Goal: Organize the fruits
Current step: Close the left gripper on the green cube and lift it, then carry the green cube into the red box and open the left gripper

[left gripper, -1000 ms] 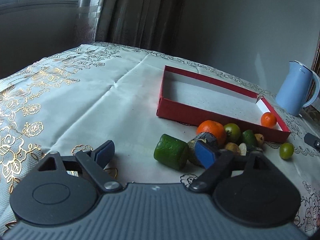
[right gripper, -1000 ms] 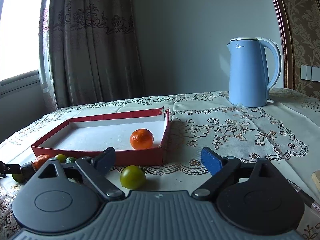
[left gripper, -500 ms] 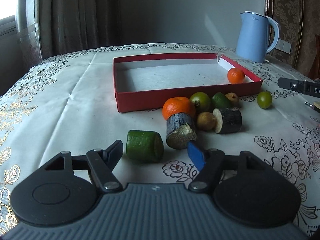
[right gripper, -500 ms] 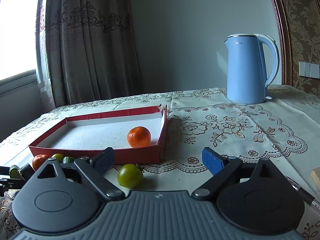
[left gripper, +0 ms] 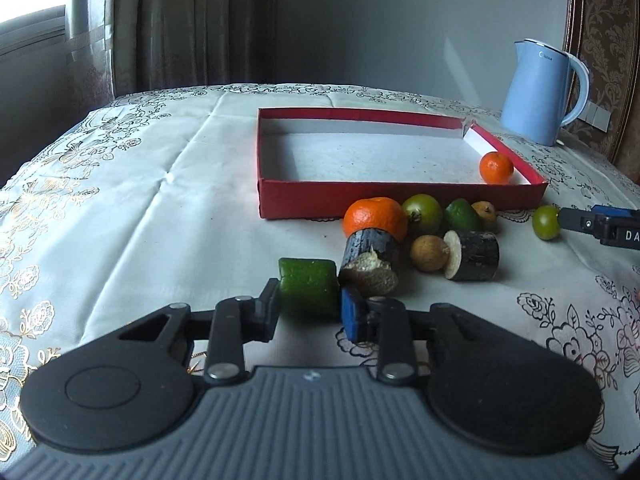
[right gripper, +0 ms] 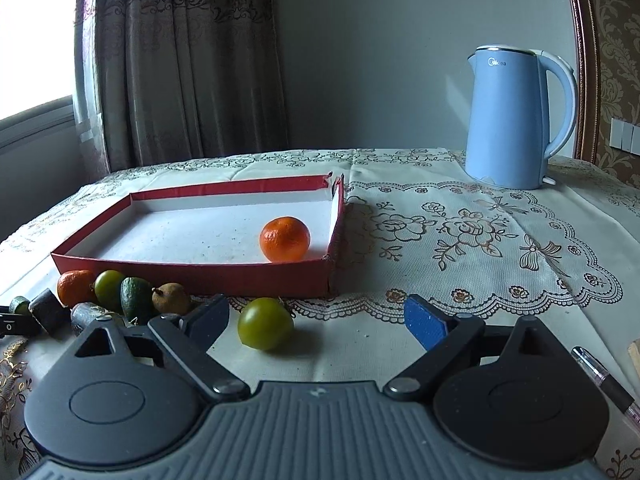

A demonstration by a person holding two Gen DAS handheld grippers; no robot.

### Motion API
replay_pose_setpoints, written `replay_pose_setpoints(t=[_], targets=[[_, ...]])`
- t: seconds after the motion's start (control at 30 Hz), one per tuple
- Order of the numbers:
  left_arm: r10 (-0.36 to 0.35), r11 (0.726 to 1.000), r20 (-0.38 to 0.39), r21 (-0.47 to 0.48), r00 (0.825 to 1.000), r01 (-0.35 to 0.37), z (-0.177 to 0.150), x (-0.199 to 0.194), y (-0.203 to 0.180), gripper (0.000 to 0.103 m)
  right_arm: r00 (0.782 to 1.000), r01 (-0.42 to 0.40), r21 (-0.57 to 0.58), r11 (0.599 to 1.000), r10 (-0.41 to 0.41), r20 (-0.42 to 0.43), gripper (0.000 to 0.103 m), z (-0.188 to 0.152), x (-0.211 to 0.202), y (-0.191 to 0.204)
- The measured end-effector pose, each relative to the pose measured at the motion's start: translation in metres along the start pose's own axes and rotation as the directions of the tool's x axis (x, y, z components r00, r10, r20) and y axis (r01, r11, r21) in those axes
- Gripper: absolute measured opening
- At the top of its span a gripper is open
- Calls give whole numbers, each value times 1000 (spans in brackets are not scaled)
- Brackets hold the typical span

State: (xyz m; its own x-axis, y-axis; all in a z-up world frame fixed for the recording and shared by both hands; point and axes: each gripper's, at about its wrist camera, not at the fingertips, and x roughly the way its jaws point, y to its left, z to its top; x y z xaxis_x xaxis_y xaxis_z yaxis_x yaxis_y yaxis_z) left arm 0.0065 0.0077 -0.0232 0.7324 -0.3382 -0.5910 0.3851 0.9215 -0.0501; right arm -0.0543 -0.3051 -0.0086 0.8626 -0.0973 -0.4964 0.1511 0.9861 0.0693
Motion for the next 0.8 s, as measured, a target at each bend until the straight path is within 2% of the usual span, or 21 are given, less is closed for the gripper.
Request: replay_pose_setpoints(t=[0.13,0.3,0.43,0.6,0.8], targets=[[0,1000,3,-3,1000,0,0,-3,0,28,998,21,-19,1000,-22,-66,95,-2,7,4],[4,1000,12,1,1000,-4,-1,-4,0,28,983,25,-64,998,-36,-180,95,-5,19,12],[4,1000,21,4,1000,-4,-4,-4,0,28,979,50,-68,996,-63,-193,102,-6,21,12],[19,1000,36,-4,999,-19,-2,-8,0,27,978,41,-46,998,-49,-202,103,-5,22,9],[48,999,100,-14,994,-47,19,-32,5,27,978,41,-47,998,-49,-202,103,-5,22,9]])
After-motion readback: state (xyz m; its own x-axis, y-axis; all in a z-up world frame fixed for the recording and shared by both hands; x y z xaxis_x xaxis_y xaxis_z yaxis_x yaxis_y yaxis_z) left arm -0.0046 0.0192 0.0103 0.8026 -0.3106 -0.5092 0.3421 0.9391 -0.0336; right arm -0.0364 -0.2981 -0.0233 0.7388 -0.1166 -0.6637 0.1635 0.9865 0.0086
